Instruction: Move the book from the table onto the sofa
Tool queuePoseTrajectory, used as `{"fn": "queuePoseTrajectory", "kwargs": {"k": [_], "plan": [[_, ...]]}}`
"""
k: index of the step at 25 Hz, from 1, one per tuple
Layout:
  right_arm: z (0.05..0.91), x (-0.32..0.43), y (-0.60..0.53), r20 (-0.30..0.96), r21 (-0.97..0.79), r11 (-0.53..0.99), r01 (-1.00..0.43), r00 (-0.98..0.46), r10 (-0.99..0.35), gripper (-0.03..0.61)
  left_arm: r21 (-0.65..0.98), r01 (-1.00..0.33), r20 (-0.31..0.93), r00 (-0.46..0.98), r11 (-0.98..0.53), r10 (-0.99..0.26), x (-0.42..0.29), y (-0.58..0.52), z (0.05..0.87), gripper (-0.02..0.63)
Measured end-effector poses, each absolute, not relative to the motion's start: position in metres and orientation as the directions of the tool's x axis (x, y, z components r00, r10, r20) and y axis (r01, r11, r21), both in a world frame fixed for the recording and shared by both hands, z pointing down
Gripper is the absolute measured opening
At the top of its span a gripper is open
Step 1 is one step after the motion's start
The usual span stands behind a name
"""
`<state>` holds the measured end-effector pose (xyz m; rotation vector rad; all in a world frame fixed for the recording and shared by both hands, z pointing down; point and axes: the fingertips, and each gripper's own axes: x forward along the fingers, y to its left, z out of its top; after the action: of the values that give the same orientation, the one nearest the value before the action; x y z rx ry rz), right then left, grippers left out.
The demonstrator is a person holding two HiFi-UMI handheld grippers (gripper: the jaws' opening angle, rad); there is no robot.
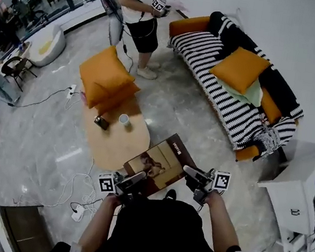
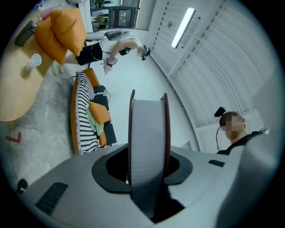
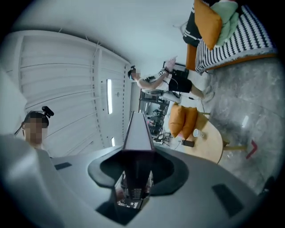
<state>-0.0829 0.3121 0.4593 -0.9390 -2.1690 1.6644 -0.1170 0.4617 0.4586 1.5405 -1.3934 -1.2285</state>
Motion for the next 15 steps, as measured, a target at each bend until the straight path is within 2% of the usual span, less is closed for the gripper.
{"fn": "queuePoseTrajectory", "kwargs": {"k": [5,10,15], "plan": [[0.461,-0.054,0.277,-0.208,-0.933,0.147,0.330,-0.824,0.527,0.149,0.935,-0.316,-0.145,0.065,-0.158,-0.987,-0.105,0.424,0.460,0.147],[0.465,-0.032,0.251,-0.220,-0.936,0.170,0.307,-0.890,0.399,0.152,0.955,-0.217,-0.166,0.166,-0.200,-0.972,-0.096,0.393,0.464,0.147],[0.482,-0.015,0.225,-0.170,-0.959,0.182,0.218,-0.954,0.247,0.152,0.969,-0.116,-0.179,0.278,-0.218,-0.944,-0.098,0.357,0.486,0.146]]}}
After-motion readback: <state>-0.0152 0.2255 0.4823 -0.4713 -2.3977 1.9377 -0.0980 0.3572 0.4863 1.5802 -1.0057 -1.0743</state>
